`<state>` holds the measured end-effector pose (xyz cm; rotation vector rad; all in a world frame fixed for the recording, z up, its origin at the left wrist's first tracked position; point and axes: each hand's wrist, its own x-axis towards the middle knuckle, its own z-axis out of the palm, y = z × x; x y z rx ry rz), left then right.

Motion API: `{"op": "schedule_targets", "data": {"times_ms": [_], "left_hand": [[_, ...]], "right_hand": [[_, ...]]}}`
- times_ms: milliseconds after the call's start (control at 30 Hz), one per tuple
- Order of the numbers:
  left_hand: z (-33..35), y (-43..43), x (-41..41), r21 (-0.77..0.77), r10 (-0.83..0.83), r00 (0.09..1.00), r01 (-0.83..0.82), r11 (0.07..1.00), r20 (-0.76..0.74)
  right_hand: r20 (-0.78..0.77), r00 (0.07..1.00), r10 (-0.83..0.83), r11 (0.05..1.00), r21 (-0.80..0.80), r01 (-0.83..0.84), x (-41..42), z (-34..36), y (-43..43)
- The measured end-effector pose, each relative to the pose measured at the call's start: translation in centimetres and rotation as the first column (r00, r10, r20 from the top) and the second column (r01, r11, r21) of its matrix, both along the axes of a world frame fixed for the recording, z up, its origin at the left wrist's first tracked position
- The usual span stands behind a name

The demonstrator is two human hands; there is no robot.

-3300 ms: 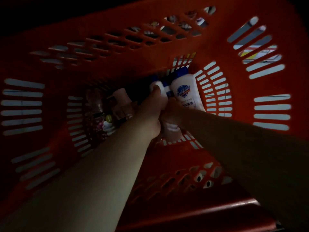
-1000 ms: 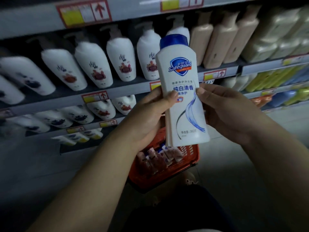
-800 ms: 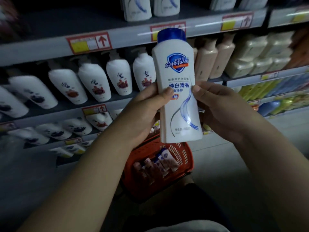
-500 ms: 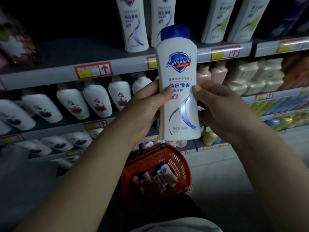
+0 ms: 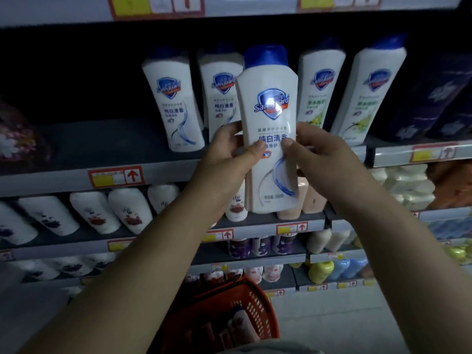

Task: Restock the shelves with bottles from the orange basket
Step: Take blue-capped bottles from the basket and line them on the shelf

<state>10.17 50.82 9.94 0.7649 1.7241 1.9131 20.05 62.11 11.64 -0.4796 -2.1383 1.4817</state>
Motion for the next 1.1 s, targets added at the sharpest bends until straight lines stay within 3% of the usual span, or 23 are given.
{"op": "schedule_targets", "data": {"times_ms": [133, 300, 567, 900, 1100], "left_hand": [[-0.1, 3.6, -0.9, 0.006, 0.178, 0.971, -0.180, 0.984, -0.162], [-0.4, 6.9, -2.1, 0.088, 0.293, 0.941, -0.282, 0.955, -0.166], [-0.5, 9.2, -5.0, 0.083, 0.366, 0.906, -0.357, 0.930, -0.213], [-1.9, 11.4, -6.0, 0.041, 0.331, 0.915, -0.331, 0.943, -0.230], [-2.3, 11.3, -6.1, -0.003, 0.277, 0.929, -0.286, 0.958, -0.247]], "right_hand": [[-0.010, 0.999, 0.039, 0.990, 0.140, -0.037, -1.7, 1.0, 2.8], [-0.010, 1.000, -0.017, 0.952, 0.304, 0.020, -4.9, 0.5, 5.1], [-0.115, 0.990, 0.083, 0.987, 0.145, -0.066, -8.3, -0.5, 6.6], [-0.118, 0.993, -0.023, 0.995, 0.097, 0.034, -9.7, -2.4, 7.5], [-0.123, 0.987, 0.104, 0.992, -0.058, -0.112, -9.2, -2.6, 7.8]]}}
